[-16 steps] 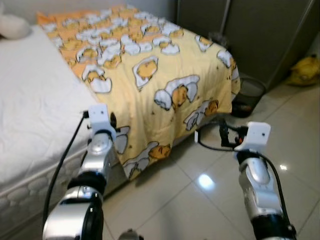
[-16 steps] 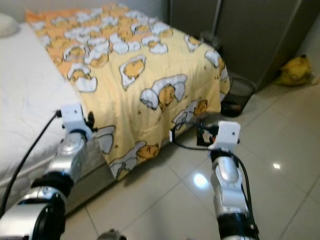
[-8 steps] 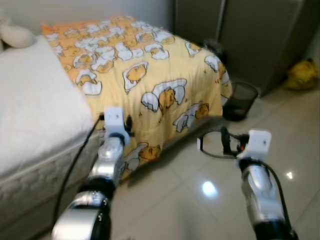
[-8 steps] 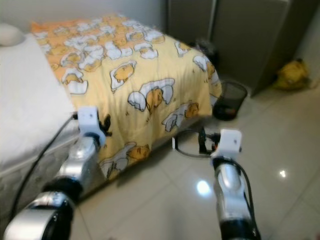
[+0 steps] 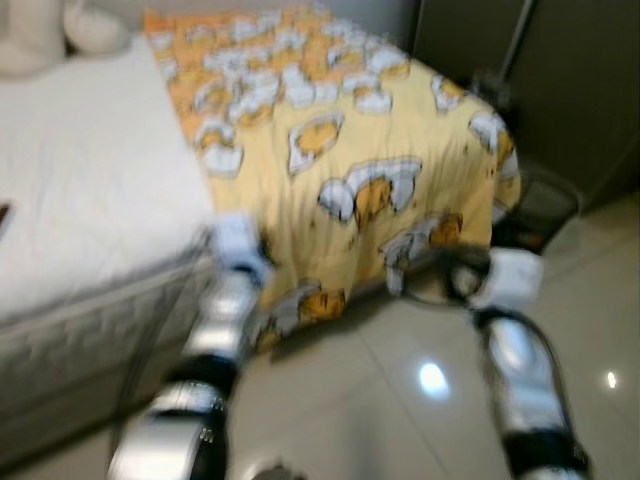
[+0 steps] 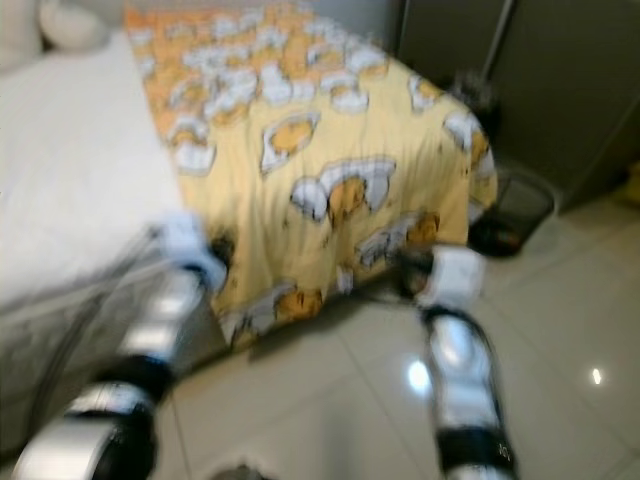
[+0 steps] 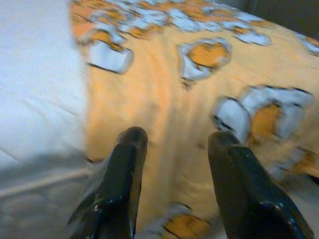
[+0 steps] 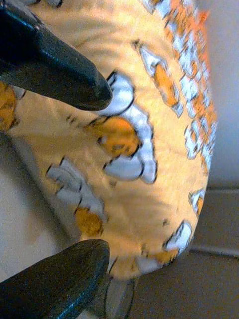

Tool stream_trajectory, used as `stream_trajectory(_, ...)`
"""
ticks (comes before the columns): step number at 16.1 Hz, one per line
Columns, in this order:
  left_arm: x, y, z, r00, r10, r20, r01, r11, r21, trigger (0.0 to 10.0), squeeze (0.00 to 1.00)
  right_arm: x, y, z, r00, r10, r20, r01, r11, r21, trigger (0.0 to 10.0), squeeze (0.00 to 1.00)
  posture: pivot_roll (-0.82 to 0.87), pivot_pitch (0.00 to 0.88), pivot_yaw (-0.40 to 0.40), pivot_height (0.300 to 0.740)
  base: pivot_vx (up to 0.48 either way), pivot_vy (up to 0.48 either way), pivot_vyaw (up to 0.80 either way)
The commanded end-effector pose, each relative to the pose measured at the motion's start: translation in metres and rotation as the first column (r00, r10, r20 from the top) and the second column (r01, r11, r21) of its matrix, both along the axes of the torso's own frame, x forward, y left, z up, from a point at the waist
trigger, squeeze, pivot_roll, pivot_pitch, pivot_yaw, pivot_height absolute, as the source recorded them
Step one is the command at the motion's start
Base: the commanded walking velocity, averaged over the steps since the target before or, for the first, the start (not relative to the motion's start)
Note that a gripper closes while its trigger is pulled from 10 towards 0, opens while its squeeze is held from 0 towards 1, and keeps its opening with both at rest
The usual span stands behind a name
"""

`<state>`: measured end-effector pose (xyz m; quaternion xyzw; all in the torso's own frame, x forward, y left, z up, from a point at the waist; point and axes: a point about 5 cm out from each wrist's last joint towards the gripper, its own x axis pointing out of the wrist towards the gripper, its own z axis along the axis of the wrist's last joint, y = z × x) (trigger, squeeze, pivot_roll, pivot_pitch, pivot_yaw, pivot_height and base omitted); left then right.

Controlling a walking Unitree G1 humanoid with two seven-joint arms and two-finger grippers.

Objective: Clean up the room

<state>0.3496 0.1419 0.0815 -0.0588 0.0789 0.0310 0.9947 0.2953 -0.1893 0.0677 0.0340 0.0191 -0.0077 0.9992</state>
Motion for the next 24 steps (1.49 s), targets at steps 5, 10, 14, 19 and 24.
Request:
stream_trajectory(5, 0.003, -0.004, -0.001, 0.999, 0.032, -0.042, -0.034, 0.998, -0.043, 10.0, 0.0, -0.001, -0.007, -0.002, 1.0, 0.003, -0.011, -0.004, 1.0, -0.008, 10.0, 0.0, -0.01, 0.0, 0.062, 0.74, 0.428, 0.0, 0.0)
stream_trajectory(10, 0.004, -0.006, 0.002, 1.0, 0.018, -0.021, -0.019, 0.998, -0.055, 10.0, 0.0, -0.001, -0.006, -0.003, 1.0, 0.021, -0.017, -0.021, 1.0, -0.01, 10.0, 0.0, -0.01, 0.0, 0.061, 0.74, 0.429, 0.0, 0.0)
stream_trajectory(14, 0.004, 0.005, 0.002, 0.999, 0.043, -0.022, -0.044, 0.998, -0.039, 10.0, 0.0, -0.003, -0.006, -0.006, 0.999, 0.025, -0.026, -0.025, 1.0, -0.004, 10.0, 0.0, -0.02, 0.0, 0.068, 0.74, 0.429, 0.0, 0.0)
stream_trajectory(19, 0.004, 0.025, 0.005, 0.998, 0.07, -0.007, -0.07, 0.997, 0.036, 10.0, 0.0, -0.005, -0.01, -0.006, 1.0, -0.006, -0.021, 0.007, 1.0, 0.017, 10.0, 0.0, 0.0, 0.0, 0.065, 0.74, 0.216, 0.0, 0.1)
stream_trajectory(24, 0.001, 0.025, 0.007, 0.995, 0.095, 0.021, -0.096, 0.992, 0.077, 10.0, 0.0, -0.003, -0.005, -0.005, 1.0, 0.025, -0.014, -0.024, 0.999, 0.024, 10.0, 0.0, 0.0, 0.0, 0.058, 0.74, 0.0, 0.0, 0.47)
